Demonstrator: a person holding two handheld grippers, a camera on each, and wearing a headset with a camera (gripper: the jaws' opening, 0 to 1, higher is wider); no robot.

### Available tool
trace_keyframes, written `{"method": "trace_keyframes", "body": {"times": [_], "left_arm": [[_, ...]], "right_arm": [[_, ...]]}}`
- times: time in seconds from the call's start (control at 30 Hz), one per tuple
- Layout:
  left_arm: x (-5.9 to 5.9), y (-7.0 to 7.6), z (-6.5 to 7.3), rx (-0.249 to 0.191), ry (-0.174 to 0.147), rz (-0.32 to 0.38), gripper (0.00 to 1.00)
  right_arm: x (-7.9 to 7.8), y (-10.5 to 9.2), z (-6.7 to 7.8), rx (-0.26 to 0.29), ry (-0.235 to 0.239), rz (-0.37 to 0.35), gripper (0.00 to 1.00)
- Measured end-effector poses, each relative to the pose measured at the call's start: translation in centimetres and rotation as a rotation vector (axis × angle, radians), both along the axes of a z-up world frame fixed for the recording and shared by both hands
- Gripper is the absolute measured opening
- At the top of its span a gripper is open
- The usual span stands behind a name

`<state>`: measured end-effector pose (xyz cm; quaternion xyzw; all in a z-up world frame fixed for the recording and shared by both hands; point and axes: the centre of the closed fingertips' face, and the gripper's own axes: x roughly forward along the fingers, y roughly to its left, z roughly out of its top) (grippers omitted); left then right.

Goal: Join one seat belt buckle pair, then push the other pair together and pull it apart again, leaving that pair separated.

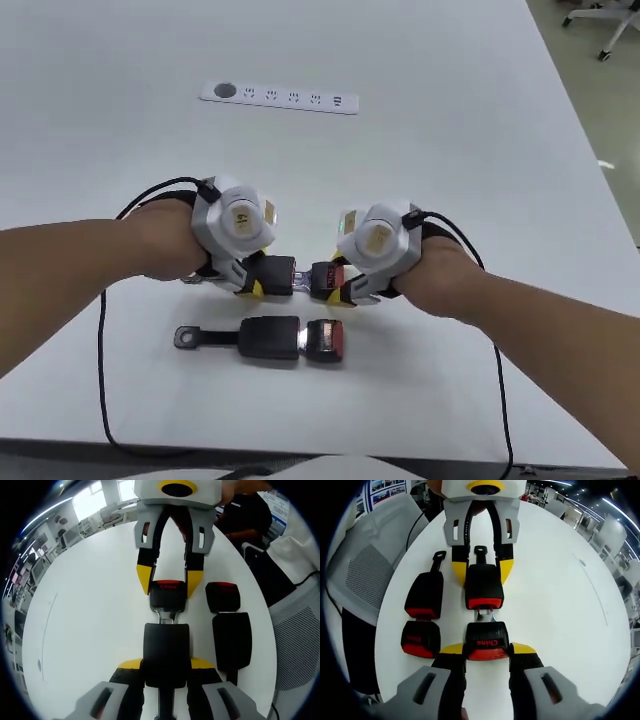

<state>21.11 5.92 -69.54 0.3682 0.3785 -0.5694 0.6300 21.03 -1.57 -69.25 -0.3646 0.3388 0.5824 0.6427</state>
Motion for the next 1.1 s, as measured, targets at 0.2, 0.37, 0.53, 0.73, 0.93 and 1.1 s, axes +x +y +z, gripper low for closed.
{"method": "trace_keyframes", "body": {"times": [0.2,0.37,0.53,0.73,0.93,1.1], "left_arm": [[0.1,0.1,0.1,-0.017,0.002,0.012,0.32],[0.3,0.1,0.0,-0.018,0.004,0.012,0.32],[0.3,0.1,-0.1,-0.027,0.006,0.02,0.32],[0.2,0.0,0.0,-0.025,0.01,0.014,0.32],[0.4,0.1,-0.2,-0.027,0.015,0.015,0.32],[0.2,0.0,0.0,-0.026,0.016,0.017,0.33]], "right_arm": [[0.1,0.1,0.0,-0.01,0.001,0.015,0.3],[0.2,0.4,0.0,-0.01,0.005,0.026,0.3],[0.3,0.6,0.1,-0.002,0.007,0.029,0.3],[0.4,1.3,0.0,-0.002,0.008,0.028,0.3],[0.3,1.4,0.1,0.0,0.008,0.023,0.3],[0.3,1.5,0.1,0.003,0.007,0.022,0.3]]}}
